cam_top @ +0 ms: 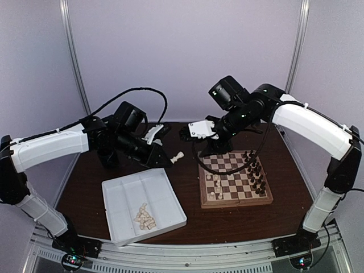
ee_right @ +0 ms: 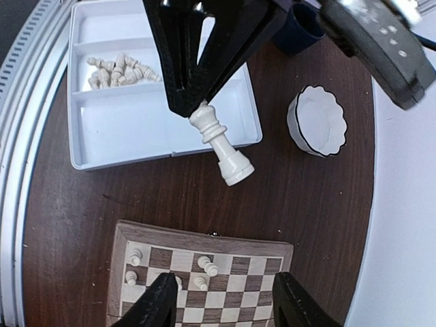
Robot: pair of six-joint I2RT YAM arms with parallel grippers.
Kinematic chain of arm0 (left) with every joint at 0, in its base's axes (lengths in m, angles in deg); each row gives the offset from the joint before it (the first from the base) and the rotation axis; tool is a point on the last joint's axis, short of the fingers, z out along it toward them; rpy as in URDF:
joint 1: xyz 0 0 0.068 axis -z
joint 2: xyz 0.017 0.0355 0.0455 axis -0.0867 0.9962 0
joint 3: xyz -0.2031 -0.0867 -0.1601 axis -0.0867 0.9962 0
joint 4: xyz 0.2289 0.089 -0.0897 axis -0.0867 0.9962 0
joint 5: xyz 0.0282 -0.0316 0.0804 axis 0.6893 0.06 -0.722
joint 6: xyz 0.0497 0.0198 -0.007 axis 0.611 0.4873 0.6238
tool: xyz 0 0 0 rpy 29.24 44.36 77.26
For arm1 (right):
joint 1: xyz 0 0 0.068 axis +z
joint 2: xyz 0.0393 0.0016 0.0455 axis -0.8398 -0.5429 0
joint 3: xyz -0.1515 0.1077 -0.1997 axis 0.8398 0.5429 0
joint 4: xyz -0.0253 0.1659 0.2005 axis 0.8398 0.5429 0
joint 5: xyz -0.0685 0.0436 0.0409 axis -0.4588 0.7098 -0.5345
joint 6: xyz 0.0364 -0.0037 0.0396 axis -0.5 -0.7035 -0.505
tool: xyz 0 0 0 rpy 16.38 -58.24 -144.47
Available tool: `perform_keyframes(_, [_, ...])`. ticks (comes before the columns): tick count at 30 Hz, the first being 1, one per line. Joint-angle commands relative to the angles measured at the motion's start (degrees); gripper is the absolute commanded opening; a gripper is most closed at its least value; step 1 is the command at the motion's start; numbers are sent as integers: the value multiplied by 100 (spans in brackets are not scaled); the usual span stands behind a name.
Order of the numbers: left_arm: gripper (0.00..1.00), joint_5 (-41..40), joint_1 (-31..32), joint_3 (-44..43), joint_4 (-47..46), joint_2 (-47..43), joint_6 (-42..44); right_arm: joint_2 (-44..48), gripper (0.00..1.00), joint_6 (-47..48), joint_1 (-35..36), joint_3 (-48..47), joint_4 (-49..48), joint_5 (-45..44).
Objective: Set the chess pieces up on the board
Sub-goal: Pass from the left arm to the right
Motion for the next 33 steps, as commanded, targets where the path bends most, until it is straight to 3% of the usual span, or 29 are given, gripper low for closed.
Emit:
perform_keyframes(1, [0,726,-44,-247,-63,89,-289,-254,51,616,395,-182,168,-958])
perform_keyframes(12, [0,1353,-49,-401,-123,245,-570,-550,51,539,1030,-114,-164,-1356])
perform_keyframes(18, [0,1551,-49,-398,-184,318,-608,-624,45,328,1100,-99,-358,-1356])
perform_keyframes(27, [0,1681,-49,-414,-181,408,-687,-639,50,241,1113,-45,-670,-1659])
perform_keyframes(33, [0,1537,-49,-450,-212,344,-640,-646,29,276,1113,-15,-489,-1430])
